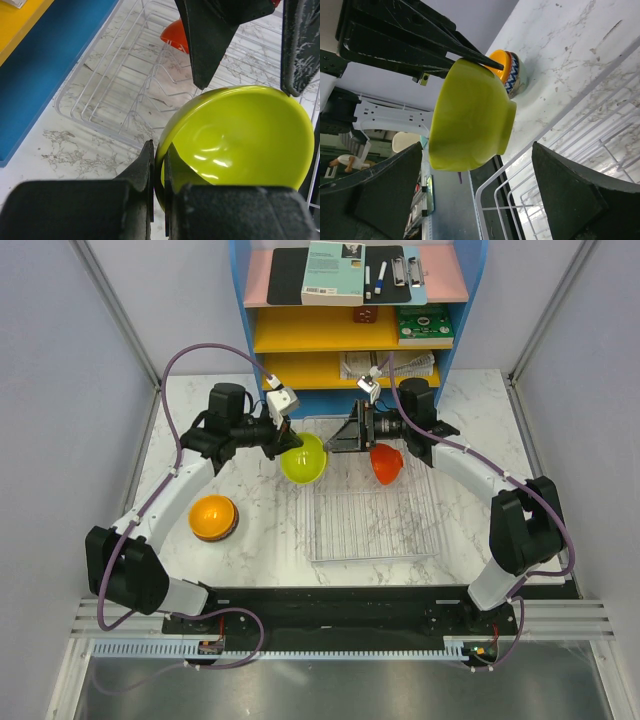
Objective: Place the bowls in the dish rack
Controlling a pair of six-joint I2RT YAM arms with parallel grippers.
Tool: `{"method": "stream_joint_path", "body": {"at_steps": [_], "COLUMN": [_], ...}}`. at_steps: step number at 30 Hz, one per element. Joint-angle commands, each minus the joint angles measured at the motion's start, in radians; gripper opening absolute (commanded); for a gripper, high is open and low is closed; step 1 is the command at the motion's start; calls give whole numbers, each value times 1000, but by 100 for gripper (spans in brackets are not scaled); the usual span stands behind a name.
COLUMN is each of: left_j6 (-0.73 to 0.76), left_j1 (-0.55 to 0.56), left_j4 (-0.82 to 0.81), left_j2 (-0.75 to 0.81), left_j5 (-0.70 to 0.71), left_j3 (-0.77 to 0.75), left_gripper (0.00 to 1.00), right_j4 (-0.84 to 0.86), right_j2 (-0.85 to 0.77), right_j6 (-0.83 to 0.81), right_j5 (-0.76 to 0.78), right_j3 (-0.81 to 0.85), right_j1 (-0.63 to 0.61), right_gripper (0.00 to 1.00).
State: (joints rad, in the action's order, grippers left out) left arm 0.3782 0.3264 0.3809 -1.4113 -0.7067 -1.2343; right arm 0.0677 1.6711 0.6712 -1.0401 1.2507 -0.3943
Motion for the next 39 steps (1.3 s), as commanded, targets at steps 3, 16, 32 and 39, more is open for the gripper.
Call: {"method": "stream_joint_path", "body": {"at_steps": [3,16,32,39], "left_j6": [-25,-67,-84,-88], "left_j1": [28,37,57,69], "left_j4": [-112,-221,-229,-229], "left_j2": [38,109,81,61], "left_j5": [101,119,81,78], "left_j3": [16,62,61,55], "left_gripper": [2,2,2,2], "right_j4": [196,227,391,417], "right_j2": [-2,61,72,70], "right_j6": [134,157,294,317], "right_j5": [-57,-46,-87,-90], "right_j3": [-36,-62,-83,-88], "right_j1": [3,-1,-20,-23], "right_gripper": [97,98,97,94]}}
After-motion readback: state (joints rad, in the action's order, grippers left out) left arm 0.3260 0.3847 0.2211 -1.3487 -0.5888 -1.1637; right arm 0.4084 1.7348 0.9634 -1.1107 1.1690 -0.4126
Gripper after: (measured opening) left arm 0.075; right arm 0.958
